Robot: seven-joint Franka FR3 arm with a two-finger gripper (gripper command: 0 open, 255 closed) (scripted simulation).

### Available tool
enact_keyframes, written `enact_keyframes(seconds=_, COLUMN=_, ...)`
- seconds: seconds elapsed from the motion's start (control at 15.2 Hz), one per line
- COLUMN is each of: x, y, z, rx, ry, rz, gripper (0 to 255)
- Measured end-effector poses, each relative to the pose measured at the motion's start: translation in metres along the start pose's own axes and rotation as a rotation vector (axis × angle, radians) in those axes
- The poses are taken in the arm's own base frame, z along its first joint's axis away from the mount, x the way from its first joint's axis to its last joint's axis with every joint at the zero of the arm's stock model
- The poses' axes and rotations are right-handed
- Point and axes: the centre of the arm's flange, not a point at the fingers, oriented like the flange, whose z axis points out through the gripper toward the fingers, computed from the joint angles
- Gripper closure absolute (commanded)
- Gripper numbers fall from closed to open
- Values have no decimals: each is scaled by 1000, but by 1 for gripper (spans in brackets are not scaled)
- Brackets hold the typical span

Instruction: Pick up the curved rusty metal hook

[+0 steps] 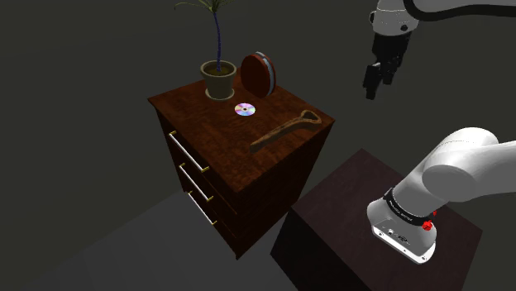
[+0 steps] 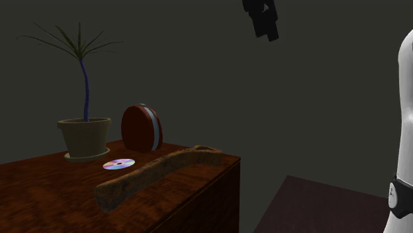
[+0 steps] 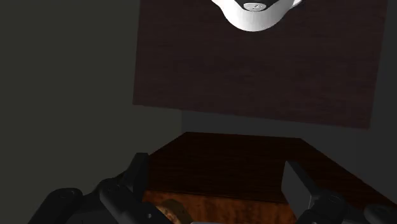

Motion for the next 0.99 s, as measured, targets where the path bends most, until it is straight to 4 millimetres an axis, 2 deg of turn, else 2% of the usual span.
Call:
enact_keyframes(seconds=0.13, x=3, y=3, z=5, rx=0, ry=4, rz=-22, gripper=0)
enact_keyframes(seconds=0.33, x=22, y=14, z=22, rx=-1, ry=30, rz=-145, gripper=0)
enact_keyframes(seconds=0.66, x=67, y=32, z=63, rx=-4, ry=82, rz=-389, gripper=0)
enact_keyframes(seconds=0.99, x=112, y=32, z=97, rx=-7, ry=136, rz=-638, gripper=0)
